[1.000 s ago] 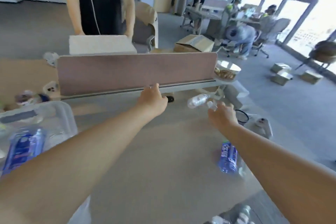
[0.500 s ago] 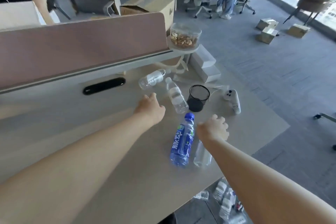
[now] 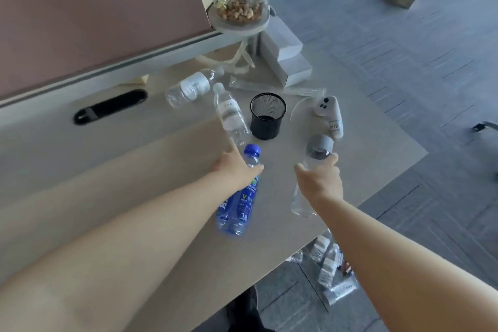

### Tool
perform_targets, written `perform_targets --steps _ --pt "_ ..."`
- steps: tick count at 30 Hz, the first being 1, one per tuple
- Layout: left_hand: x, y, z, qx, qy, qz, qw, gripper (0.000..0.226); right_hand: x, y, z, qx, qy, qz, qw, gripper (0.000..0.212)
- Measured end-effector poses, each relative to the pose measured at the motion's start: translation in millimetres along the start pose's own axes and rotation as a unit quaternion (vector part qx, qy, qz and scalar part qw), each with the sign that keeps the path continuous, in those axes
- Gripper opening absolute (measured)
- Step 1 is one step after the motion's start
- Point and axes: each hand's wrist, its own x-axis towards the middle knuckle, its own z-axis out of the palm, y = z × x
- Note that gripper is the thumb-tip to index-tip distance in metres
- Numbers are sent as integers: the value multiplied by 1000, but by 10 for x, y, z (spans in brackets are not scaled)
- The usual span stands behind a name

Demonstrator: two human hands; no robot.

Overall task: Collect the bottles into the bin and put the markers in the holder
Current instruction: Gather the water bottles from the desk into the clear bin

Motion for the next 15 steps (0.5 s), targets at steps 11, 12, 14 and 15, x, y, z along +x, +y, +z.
perform_targets --steps 11,12,14,15 --pt "-283 -159 -175 40 18 34 998 99 -236 -258 -597 28 102 -20 994 65" --pt "-331 -193 -355 36 37 46 998 100 -322 -360 -595 36 106 -24 993 65" --pt "-449 -324 -739 16 74 63 995 102 -544 -605 -548 46 110 -50 992 67" --pt "-523 -425 -941 1 94 68 993 101 -683 -762 -514 48 110 -70 990 67"
